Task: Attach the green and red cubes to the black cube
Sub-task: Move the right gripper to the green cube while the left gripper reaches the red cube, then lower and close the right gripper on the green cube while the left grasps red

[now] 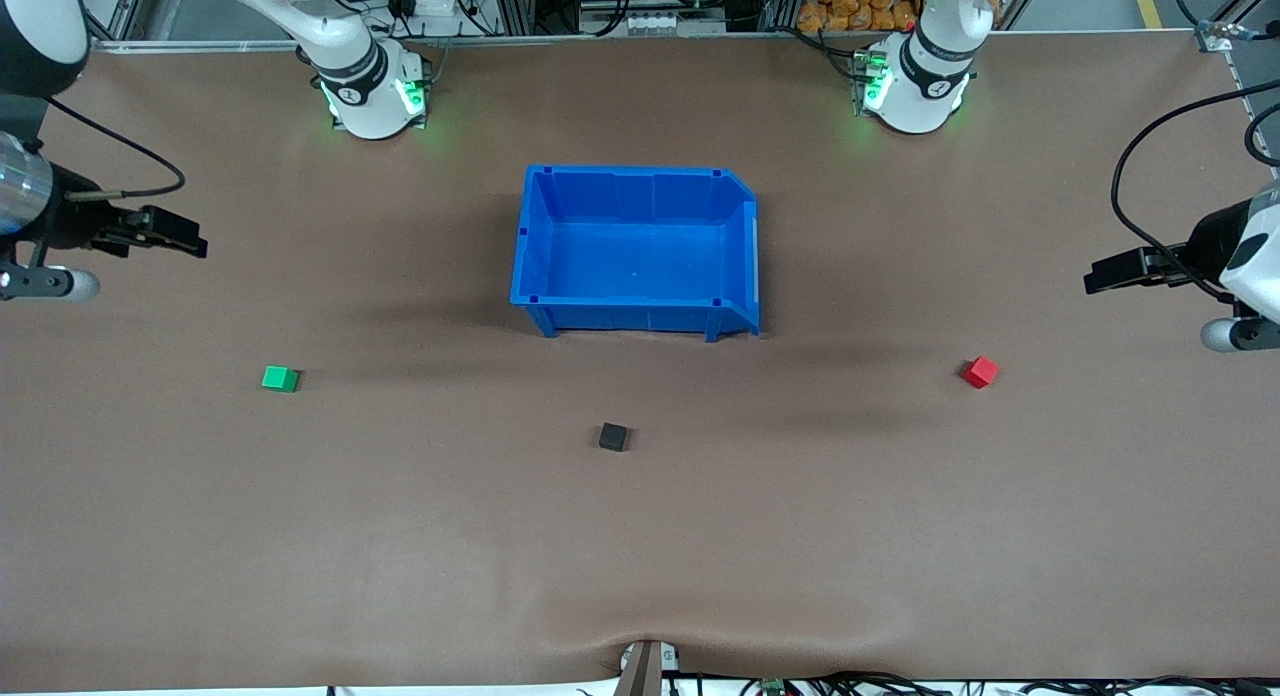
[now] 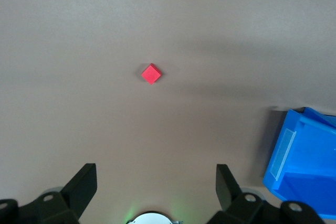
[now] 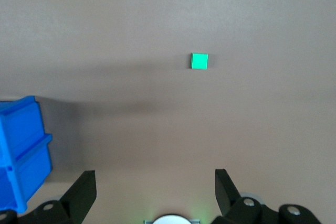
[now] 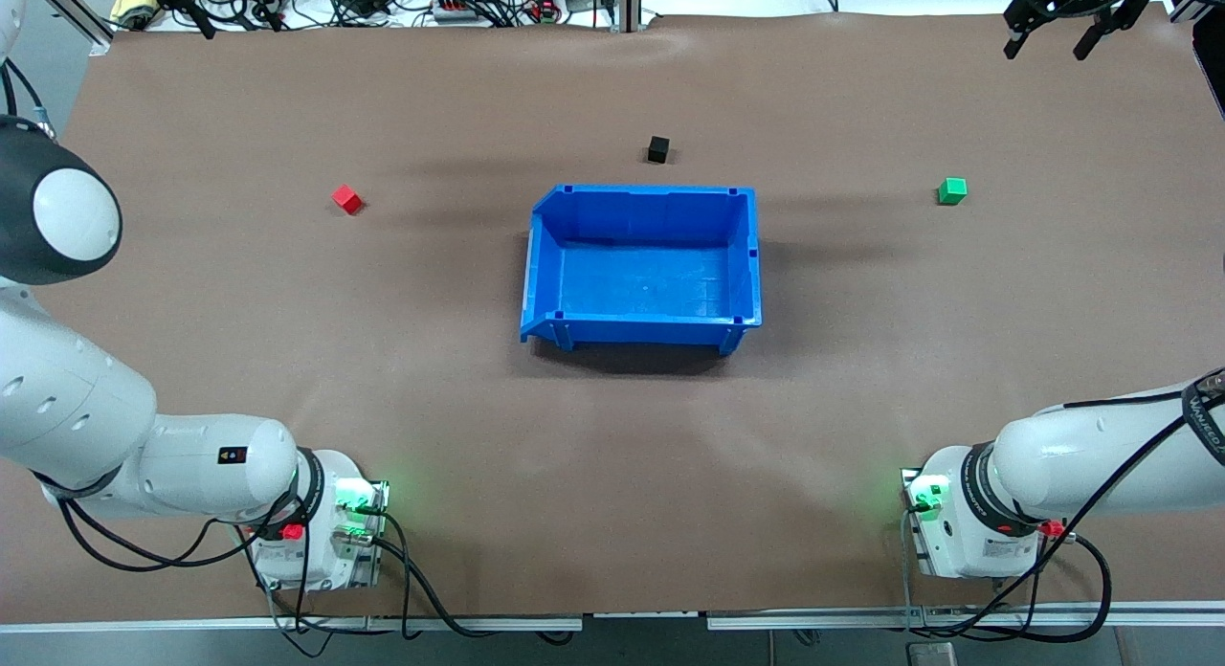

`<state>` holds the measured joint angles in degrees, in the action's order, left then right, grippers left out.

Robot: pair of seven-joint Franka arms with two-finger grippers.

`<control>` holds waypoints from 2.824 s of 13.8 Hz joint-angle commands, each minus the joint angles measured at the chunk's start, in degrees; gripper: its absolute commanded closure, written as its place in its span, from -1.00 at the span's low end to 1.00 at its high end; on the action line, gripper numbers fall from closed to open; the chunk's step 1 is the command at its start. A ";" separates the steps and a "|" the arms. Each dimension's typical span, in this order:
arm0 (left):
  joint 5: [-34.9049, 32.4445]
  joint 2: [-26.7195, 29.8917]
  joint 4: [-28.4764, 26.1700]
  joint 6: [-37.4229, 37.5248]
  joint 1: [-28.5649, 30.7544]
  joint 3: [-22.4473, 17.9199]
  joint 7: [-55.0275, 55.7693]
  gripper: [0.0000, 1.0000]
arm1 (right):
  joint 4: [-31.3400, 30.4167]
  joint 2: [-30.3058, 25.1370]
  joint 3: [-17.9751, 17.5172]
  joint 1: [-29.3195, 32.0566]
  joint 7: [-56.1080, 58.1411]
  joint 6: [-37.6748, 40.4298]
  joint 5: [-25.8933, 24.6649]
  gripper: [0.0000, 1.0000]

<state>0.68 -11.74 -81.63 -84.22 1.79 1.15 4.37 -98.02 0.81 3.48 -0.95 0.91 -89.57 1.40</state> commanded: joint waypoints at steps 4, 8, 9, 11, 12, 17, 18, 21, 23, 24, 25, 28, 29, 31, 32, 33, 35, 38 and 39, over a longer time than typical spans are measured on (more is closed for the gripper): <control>-0.24 -8.09 0.86 -0.32 0.58 0.52 -1.47 -1.00 | -11.21 -0.72 -0.50 4.64 6.56 -13.94 0.19 -1.00; -0.07 -17.34 0.95 -9.53 -2.76 0.70 -0.42 -1.00 | -16.23 2.78 -0.50 4.56 6.56 -24.84 0.19 -1.00; 0.37 -17.61 0.95 -11.38 -2.15 0.79 -0.33 -1.00 | -16.06 5.41 -0.50 4.90 6.74 -26.95 0.19 -1.00; 0.82 -18.14 -0.01 -13.07 -2.32 0.70 -0.16 -1.00 | -15.80 10.51 -0.50 6.83 9.70 -33.09 0.19 -1.00; 0.82 -18.66 -1.24 -13.86 -2.41 0.70 -0.07 -1.00 | -15.80 12.53 -0.50 7.28 12.34 -36.26 0.19 -1.00; 0.64 -15.69 -13.26 -24.20 -1.97 0.61 -0.15 -1.00 | -15.36 19.57 -0.67 7.11 14.03 -43.04 0.27 -1.00; 0.03 -15.07 -15.64 -27.45 -1.88 0.70 -1.28 -1.00 | -15.45 21.50 -0.67 6.84 13.60 -45.41 0.27 -1.00; -4.70 -14.80 -20.05 -32.84 -2.58 0.96 -6.73 -1.00 | -15.80 24.59 -0.76 7.37 13.42 -48.42 1.06 -1.00; -6.39 -15.24 -21.89 -34.51 -2.24 1.40 -8.94 -1.00 | -17.11 24.51 -0.67 7.37 13.33 -48.68 1.68 -1.00; -6.39 -14.98 -23.47 -36.43 -2.15 1.40 -9.73 -1.00 | -17.55 24.59 -0.67 7.46 13.33 -49.64 1.68 -1.00; -6.48 -14.80 -24.70 -37.67 -2.15 1.40 -11.30 -1.00 | -18.86 24.94 -0.67 7.37 13.42 -52.26 1.68 -1.00; -6.39 -16.11 -25.07 -39.61 -0.92 1.40 -16.83 -1.00 | -24.22 27.05 -0.58 7.19 13.51 -65.07 1.68 -1.00; -6.48 -16.20 -25.07 -39.62 -0.74 1.40 -19.20 -1.00 | -25.63 27.75 -0.58 7.19 13.42 -68.25 1.68 -1.00; -6.57 -16.21 -25.50 -39.62 -0.74 1.23 -25.00 -1.00 | -25.91 28.29 -0.58 7.37 13.59 -69.51 1.68 -1.00; -6.57 -16.29 -25.59 -39.62 -0.48 1.05 -28.42 -1.00 | -25.99 28.11 -0.58 7.37 13.77 -69.08 1.68 -1.00; -6.65 -16.90 -25.60 -39.62 1.26 1.23 -29.85 -1.00 | -25.99 27.94 -0.58 7.46 14.12 -68.99 1.68 -1.00; -6.65 -17.43 -25.42 -39.70 1.72 1.40 -29.86 -1.00 | -25.99 27.41 -0.58 7.46 14.30 -68.29 1.68 -1.00; -6.48 -18.57 -25.16 -40.93 1.98 1.40 -29.34 -1.00 | -25.99 26.27 -0.58 7.46 14.30 -65.83 1.68 -1.00; -6.39 -18.75 -25.07 -41.11 1.98 1.40 -29.07 -0.98 | -25.91 26.26 -0.58 7.46 14.30 -65.30 1.68 -1.00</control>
<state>-4.79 -30.17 -106.49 -124.17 3.40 2.06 -24.89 -123.31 28.98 3.15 6.06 14.17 -156.73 2.18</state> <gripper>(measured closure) 0.000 0.000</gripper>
